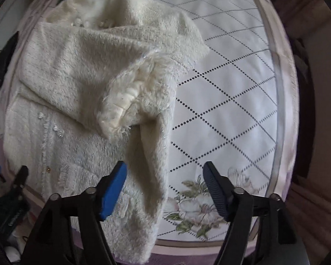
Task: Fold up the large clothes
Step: 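Move both tools to the cardigan's other side and grasp its edge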
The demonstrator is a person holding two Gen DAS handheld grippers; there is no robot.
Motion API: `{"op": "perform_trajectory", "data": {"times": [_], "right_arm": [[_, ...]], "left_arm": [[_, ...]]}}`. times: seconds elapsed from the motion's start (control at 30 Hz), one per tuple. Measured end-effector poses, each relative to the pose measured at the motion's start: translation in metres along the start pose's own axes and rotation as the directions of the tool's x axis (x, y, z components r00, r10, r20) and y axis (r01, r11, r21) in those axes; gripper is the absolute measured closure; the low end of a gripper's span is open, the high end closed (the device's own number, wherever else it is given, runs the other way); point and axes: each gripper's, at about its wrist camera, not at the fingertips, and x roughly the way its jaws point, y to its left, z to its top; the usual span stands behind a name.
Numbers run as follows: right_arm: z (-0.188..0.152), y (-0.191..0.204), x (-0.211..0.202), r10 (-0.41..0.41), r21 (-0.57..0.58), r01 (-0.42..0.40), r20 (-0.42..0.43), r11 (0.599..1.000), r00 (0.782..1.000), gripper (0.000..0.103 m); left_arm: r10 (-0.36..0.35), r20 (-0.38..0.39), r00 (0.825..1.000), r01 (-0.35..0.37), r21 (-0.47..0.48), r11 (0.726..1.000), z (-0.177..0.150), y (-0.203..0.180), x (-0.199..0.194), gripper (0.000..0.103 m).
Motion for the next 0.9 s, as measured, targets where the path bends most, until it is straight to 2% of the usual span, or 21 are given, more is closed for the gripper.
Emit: {"op": "perform_trajectory", "data": {"times": [0.03, 0.13, 0.2, 0.27, 0.33, 0.47, 0.57, 0.7, 0.83, 0.9], "right_arm": [[-0.011, 0.002, 0.012, 0.038, -0.002, -0.038, -0.015, 0.999, 0.999, 0.028], [-0.024, -0.033, 0.021, 0.164, 0.019, -0.163, -0.056, 0.986, 0.985, 0.028], [-0.036, -0.064, 0.032, 0.229, 0.046, -0.226, -0.089, 0.973, 0.969, 0.028], [-0.045, -0.09, 0.035, 0.23, 0.062, -0.224, -0.114, 0.973, 0.967, 0.028], [-0.054, -0.111, 0.041, 0.216, 0.062, -0.21, -0.136, 0.976, 0.967, 0.028], [-0.068, -0.145, 0.061, 0.193, 0.065, -0.185, -0.178, 0.981, 0.965, 0.028], [-0.07, -0.159, 0.072, 0.179, 0.069, -0.169, -0.183, 0.983, 0.967, 0.028], [-0.066, -0.168, 0.078, 0.149, 0.043, -0.143, -0.174, 0.989, 0.973, 0.028], [-0.061, -0.17, 0.088, 0.146, 0.02, -0.145, -0.175, 0.989, 0.974, 0.028], [-0.058, -0.171, 0.092, 0.151, 0.028, -0.149, -0.178, 0.988, 0.972, 0.028]], "left_arm": [[0.022, -0.006, 1.0, -0.022, -0.007, 1.0, -0.006, -0.007, -0.006, 0.0], [0.131, 0.013, 0.991, -0.131, 0.004, 0.991, -0.03, -0.035, -0.029, 0.0], [0.27, 0.058, 0.961, -0.272, 0.047, 0.961, -0.051, -0.063, -0.042, 0.0], [0.353, 0.065, 0.933, -0.359, 0.103, 0.928, -0.072, -0.095, -0.046, 0.0], [0.4, 0.079, 0.913, -0.408, 0.153, 0.9, -0.093, -0.126, -0.05, 0.0], [0.426, 0.081, 0.901, -0.433, 0.218, 0.875, -0.126, -0.178, -0.048, 0.0], [0.414, 0.012, 0.91, -0.405, 0.237, 0.883, -0.142, -0.204, -0.033, 0.0], [0.418, -0.03, 0.908, -0.397, 0.259, 0.88, -0.148, -0.228, -0.011, 0.0], [0.489, -0.005, 0.872, -0.467, 0.289, 0.836, -0.137, -0.234, 0.012, 0.0], [0.502, -0.014, 0.865, -0.48, 0.272, 0.834, -0.13, -0.23, 0.019, 0.0]]}}
